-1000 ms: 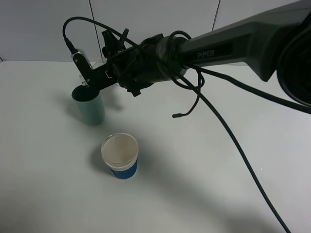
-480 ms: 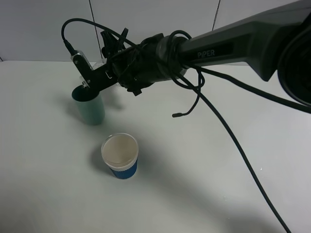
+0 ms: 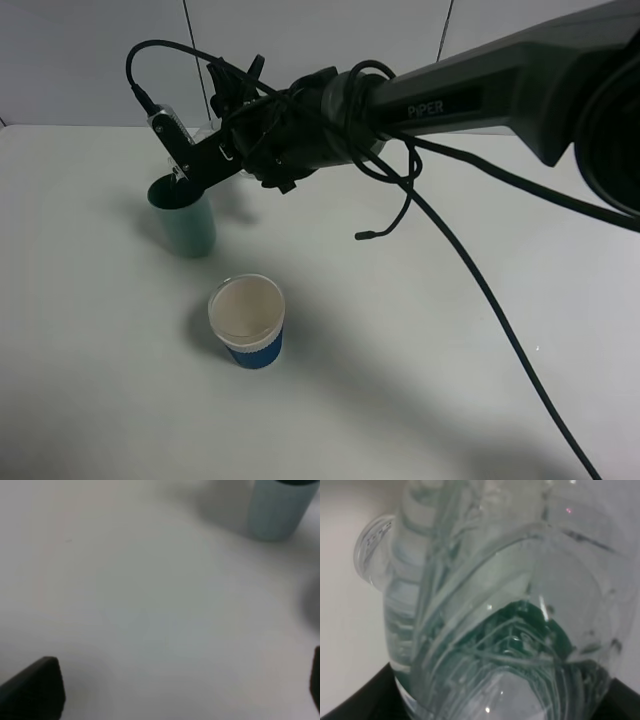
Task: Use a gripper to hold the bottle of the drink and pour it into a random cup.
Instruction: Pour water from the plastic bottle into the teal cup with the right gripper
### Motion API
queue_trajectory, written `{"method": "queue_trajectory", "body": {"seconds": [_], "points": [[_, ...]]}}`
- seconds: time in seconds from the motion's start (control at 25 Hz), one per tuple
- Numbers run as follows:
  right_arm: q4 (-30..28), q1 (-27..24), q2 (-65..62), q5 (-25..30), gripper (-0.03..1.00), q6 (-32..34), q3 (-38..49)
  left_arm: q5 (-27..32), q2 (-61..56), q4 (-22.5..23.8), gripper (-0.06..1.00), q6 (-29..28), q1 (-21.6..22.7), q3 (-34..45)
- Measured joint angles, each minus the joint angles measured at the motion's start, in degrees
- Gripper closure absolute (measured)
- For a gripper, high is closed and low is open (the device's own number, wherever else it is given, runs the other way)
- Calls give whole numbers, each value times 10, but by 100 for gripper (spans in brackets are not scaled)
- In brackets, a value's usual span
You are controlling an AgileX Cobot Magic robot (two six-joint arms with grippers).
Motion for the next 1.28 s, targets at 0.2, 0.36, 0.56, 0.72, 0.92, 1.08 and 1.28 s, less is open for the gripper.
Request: {"method": "queue_trajectory", "body": {"seconds": [0.2, 0.36, 0.56, 0.72, 0.92, 1.08, 1.28], "points": [[0, 0, -3, 1, 39, 0, 0, 0, 0, 0, -5, 0, 0, 0], [0, 0, -3, 2, 39, 0, 0, 0, 0, 0, -5, 0, 0, 0], [-1, 0, -3, 2, 39, -1, 0, 0, 0, 0, -5, 0, 0, 0], [-1, 0, -3, 4, 39, -7, 0, 0, 0, 0, -5, 0, 0, 0], [-1, 0, -3, 5, 39, -20, 0, 0, 0, 0, -5, 0, 0, 0], [-2, 0, -3, 8, 39, -21, 0, 0, 0, 0, -5, 0, 0, 0], [-2, 0, -3, 11, 39, -21, 0, 0, 0, 0, -5, 0, 0, 0]]}}
